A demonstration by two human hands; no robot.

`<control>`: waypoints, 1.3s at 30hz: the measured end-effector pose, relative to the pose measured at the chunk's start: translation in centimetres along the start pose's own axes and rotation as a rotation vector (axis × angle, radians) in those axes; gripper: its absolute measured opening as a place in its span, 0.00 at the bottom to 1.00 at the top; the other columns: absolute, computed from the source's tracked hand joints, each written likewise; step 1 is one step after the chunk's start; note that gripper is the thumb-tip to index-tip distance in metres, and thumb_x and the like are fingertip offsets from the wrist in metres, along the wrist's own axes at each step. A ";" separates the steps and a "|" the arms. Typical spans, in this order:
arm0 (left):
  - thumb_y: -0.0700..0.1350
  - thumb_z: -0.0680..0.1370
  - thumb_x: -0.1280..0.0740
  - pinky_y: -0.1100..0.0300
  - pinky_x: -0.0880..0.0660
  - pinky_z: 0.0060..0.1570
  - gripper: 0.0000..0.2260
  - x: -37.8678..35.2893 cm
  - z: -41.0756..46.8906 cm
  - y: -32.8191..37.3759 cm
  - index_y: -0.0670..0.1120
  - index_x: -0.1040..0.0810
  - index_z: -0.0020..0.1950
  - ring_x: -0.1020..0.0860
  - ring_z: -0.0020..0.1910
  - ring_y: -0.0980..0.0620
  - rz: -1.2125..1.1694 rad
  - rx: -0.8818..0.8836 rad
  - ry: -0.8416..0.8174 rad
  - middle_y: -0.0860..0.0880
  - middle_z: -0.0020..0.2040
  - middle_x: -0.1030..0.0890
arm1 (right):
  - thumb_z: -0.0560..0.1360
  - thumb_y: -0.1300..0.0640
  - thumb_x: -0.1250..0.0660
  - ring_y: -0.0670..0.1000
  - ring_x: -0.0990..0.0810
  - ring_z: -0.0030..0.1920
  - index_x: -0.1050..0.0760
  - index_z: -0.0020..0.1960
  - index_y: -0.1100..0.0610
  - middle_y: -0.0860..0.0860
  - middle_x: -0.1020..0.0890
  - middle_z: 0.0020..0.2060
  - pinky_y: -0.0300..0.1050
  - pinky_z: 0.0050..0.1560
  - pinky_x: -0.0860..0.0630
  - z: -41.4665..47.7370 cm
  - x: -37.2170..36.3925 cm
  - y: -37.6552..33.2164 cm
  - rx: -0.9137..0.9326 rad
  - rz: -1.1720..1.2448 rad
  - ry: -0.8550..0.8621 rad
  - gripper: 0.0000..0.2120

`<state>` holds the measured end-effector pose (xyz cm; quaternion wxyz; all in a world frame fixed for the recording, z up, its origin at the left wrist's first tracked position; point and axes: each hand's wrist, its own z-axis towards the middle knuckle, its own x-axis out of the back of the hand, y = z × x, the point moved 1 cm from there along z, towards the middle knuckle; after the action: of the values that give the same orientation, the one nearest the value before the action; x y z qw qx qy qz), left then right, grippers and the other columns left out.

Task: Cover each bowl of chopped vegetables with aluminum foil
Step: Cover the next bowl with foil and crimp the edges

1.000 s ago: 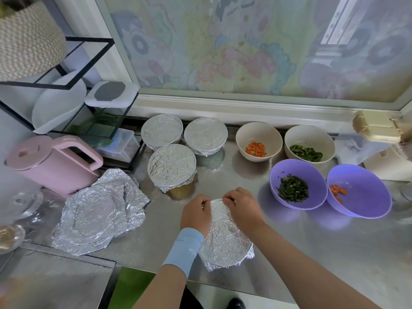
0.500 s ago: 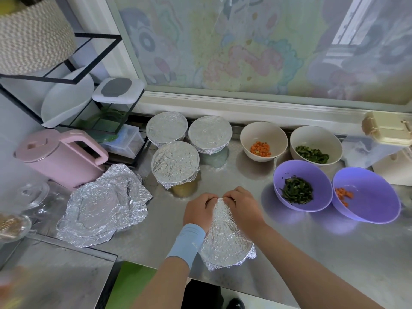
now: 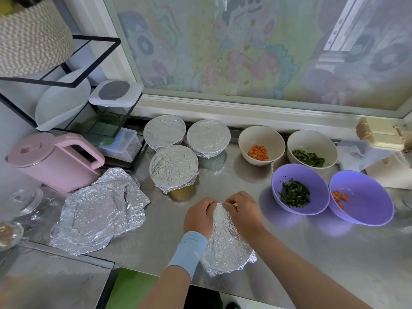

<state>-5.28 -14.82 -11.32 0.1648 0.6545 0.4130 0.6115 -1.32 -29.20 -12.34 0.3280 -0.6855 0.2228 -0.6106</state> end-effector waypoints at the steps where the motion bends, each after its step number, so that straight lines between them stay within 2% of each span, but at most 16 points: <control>1: 0.47 0.82 0.39 0.62 0.25 0.44 0.09 0.0 -0.1 0.0 0.52 0.19 0.53 0.21 0.42 0.55 -0.011 0.004 0.005 0.56 0.44 0.17 | 0.75 0.54 0.29 0.47 0.25 0.45 0.18 0.42 0.53 0.45 0.23 0.40 0.40 0.46 0.30 0.0 0.1 0.0 -0.015 0.002 0.006 0.04; 5: 0.46 0.82 0.38 0.60 0.25 0.44 0.09 0.0 -0.1 0.3 0.52 0.18 0.52 0.21 0.42 0.54 -0.016 0.022 0.038 0.55 0.44 0.17 | 0.74 0.53 0.29 0.49 0.25 0.45 0.17 0.41 0.54 0.45 0.23 0.38 0.40 0.46 0.32 0.6 0.2 0.0 -0.019 -0.021 -0.033 0.06; 8: 0.46 0.82 0.39 0.59 0.24 0.45 0.09 -0.1 -0.7 0.5 0.52 0.19 0.52 0.21 0.42 0.53 -0.039 0.060 0.078 0.55 0.45 0.17 | 0.74 0.51 0.30 0.49 0.25 0.46 0.17 0.43 0.53 0.46 0.22 0.39 0.45 0.51 0.29 0.9 0.4 -0.5 0.005 -0.073 -0.058 0.06; 11: 0.45 0.82 0.40 0.58 0.24 0.45 0.09 0.0 -1.3 0.5 0.51 0.20 0.52 0.21 0.43 0.53 -0.029 0.104 0.094 0.54 0.46 0.17 | 0.76 0.49 0.32 0.53 0.25 0.53 0.18 0.53 0.50 0.48 0.20 0.49 0.51 0.57 0.29 0.5 0.4 -0.8 0.048 -0.198 -0.059 0.09; 14: 0.44 0.80 0.39 0.60 0.26 0.45 0.07 0.6 -0.6 0.6 0.51 0.21 0.51 0.21 0.45 0.51 0.092 0.061 0.047 0.53 0.48 0.17 | 0.80 0.50 0.40 0.54 0.25 0.57 0.24 0.62 0.51 0.50 0.23 0.56 0.49 0.56 0.28 -0.2 0.5 -1.1 -0.072 -0.212 -0.071 0.13; 17: 0.47 0.81 0.39 0.64 0.27 0.52 0.10 0.7 0.7 1.0 0.53 0.20 0.58 0.20 0.52 0.55 0.071 -0.056 -0.080 0.56 0.54 0.18 | 0.82 0.51 0.47 0.54 0.24 0.54 0.24 0.59 0.53 0.51 0.22 0.53 0.47 0.51 0.27 -0.4 0.4 -0.8 -0.085 -0.277 -0.143 0.15; 20: 0.48 0.83 0.42 0.63 0.28 0.53 0.13 0.0 1.3 1.0 0.52 0.20 0.61 0.21 0.54 0.53 0.154 -0.141 -0.207 0.54 0.56 0.17 | 0.83 0.53 0.46 0.55 0.22 0.51 0.21 0.54 0.54 0.53 0.20 0.49 0.46 0.50 0.30 -0.6 -0.1 -0.1 -0.070 -0.242 -0.174 0.14; 23: 0.49 0.83 0.43 0.61 0.28 0.52 0.13 -0.4 1.3 0.5 0.50 0.20 0.60 0.21 0.53 0.51 0.187 -0.137 -0.185 0.52 0.55 0.17 | 0.82 0.54 0.43 0.56 0.22 0.49 0.20 0.51 0.56 0.54 0.18 0.47 0.47 0.49 0.30 -0.6 -0.3 0.2 -0.093 -0.165 -0.151 0.13; 31: 0.50 0.84 0.44 0.61 0.28 0.51 0.14 -0.5 0.9 0.6 0.49 0.20 0.60 0.20 0.51 0.51 0.210 -0.160 -0.139 0.51 0.54 0.17 | 0.82 0.55 0.42 0.54 0.22 0.48 0.20 0.50 0.55 0.53 0.19 0.46 0.44 0.48 0.30 -0.8 -0.3 0.1 -0.084 -0.148 -0.145 0.12; 33: 0.50 0.84 0.44 0.59 0.27 0.51 0.14 -0.5 0.8 0.6 0.50 0.21 0.60 0.20 0.51 0.50 0.209 -0.161 -0.140 0.51 0.53 0.17 | 0.82 0.54 0.43 0.55 0.21 0.49 0.21 0.52 0.54 0.52 0.19 0.47 0.43 0.48 0.31 -0.8 -0.3 0.0 -0.077 -0.153 -0.145 0.12; 36: 0.51 0.84 0.45 0.55 0.25 0.50 0.14 -0.5 0.8 0.5 0.52 0.22 0.59 0.20 0.48 0.49 0.241 -0.155 -0.159 0.49 0.50 0.16 | 0.83 0.51 0.46 0.54 0.20 0.53 0.23 0.60 0.48 0.49 0.17 0.51 0.44 0.50 0.28 -1.0 0.1 -0.5 -0.070 -0.231 -0.170 0.14; 39: 0.51 0.84 0.46 0.54 0.25 0.49 0.14 -0.6 0.9 0.5 0.51 0.22 0.59 0.20 0.47 0.48 0.247 -0.162 -0.164 0.48 0.49 0.16 | 0.83 0.51 0.47 0.55 0.21 0.53 0.24 0.60 0.47 0.50 0.17 0.52 0.45 0.49 0.28 -0.9 0.1 -0.5 -0.064 -0.304 -0.197 0.14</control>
<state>-4.26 -15.25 -11.53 0.1738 0.7325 0.2641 0.6029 -2.21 -29.05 -11.85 0.2300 -0.7780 0.1027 -0.5756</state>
